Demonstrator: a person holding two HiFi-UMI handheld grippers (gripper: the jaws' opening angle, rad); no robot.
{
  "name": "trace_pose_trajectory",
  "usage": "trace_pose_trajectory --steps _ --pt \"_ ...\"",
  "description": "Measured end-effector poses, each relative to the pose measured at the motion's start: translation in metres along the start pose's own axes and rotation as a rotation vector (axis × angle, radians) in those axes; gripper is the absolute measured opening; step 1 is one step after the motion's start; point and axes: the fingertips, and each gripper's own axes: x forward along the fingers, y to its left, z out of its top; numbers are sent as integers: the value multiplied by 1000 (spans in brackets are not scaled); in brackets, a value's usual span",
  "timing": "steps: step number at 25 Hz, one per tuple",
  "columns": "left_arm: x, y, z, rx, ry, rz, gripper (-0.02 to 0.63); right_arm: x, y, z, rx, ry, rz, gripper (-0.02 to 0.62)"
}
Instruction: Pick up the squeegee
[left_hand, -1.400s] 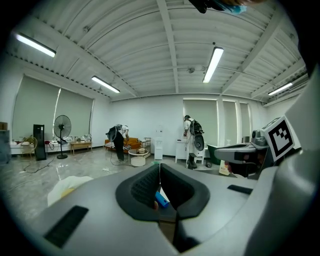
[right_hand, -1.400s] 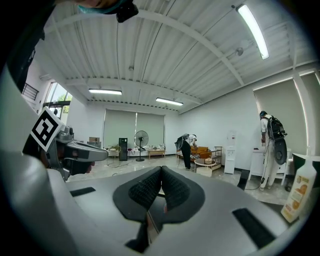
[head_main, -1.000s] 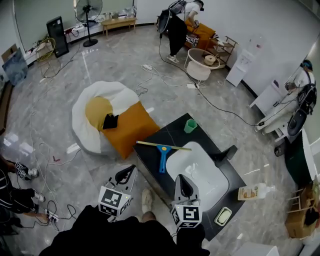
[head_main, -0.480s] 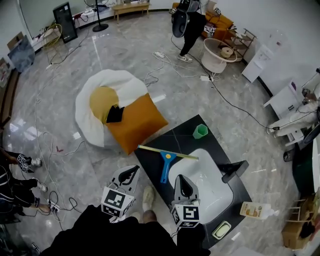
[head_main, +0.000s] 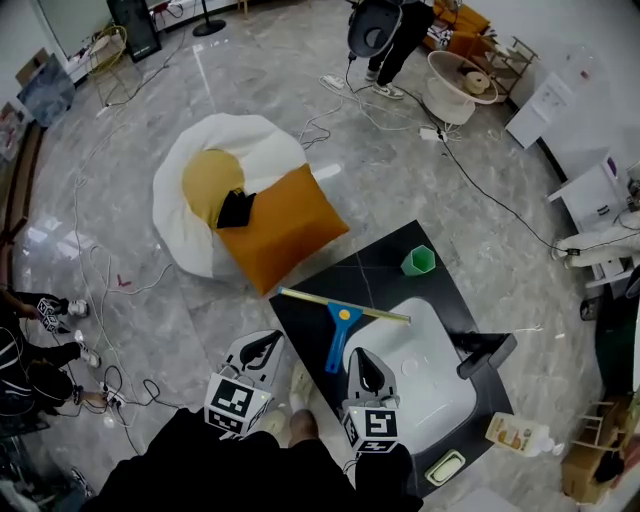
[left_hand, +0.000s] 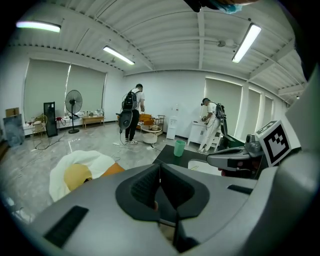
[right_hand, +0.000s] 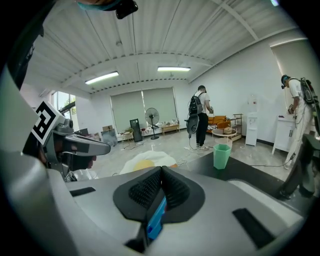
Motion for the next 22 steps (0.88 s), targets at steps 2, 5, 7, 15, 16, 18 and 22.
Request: trace_pose_trajectory --steps 2,5,7,15,16,18,22 --pt "6 3 -6 -9 12 0 26 8 -2 -7 11 15 6 17" --pt "13 7 -14 -21 29 1 26 19 -4 -19 31 43 6 17" --pt "17 9 -18 -23 37 4 26 27 -7 -27 41 65 1 17" --pt "19 14 -24 -39 54 14 26 50 -13 -57 94 160 4 49" --pt "18 15 -24 -41 55 16 26 53 -12 -62 107 176 15 138" --pt "19 17 -26 -45 57 21 26 59 -12 -70 128 203 18 154" --pt "19 20 -28 -54 61 31 26 70 -12 -84 162 241 20 206"
